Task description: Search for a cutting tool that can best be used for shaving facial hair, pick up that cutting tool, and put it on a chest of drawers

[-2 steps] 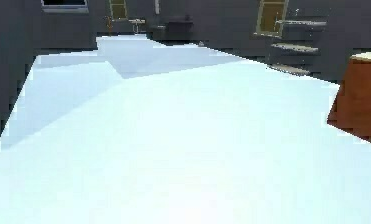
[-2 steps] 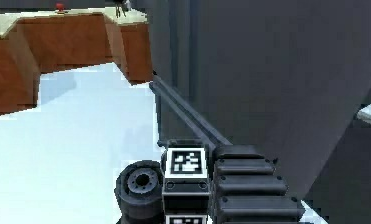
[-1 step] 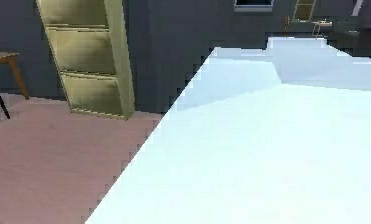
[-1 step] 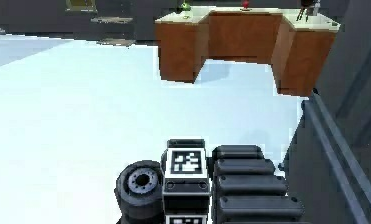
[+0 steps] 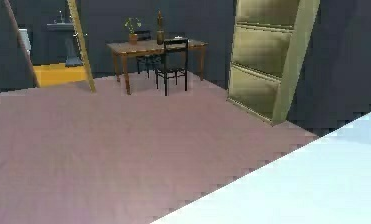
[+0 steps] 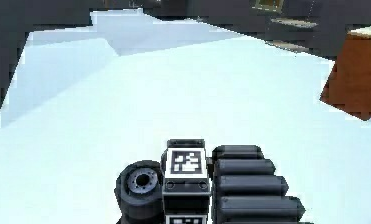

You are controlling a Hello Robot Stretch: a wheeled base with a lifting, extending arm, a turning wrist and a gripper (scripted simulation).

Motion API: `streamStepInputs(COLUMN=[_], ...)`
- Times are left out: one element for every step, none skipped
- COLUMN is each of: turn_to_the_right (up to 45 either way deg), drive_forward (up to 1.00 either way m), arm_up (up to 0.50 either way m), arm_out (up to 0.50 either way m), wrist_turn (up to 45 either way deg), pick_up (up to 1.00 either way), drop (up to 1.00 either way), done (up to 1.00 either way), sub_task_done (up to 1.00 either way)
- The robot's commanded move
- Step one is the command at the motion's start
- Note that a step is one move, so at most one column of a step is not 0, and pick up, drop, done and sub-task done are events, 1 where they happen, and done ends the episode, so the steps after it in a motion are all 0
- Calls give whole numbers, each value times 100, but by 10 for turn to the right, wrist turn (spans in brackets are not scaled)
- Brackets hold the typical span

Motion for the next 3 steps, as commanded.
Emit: streamStepInputs(turn_to_the_right=[-330,0,0], drive_forward=[0,100,100], arm_up=[0,0,0], arm_out=[0,0,0], wrist_turn=[0,0,0], pick_up=[0,0,0], drop=[0,0,0], done=[0,0,0], sub_task_done=[0,0,0])
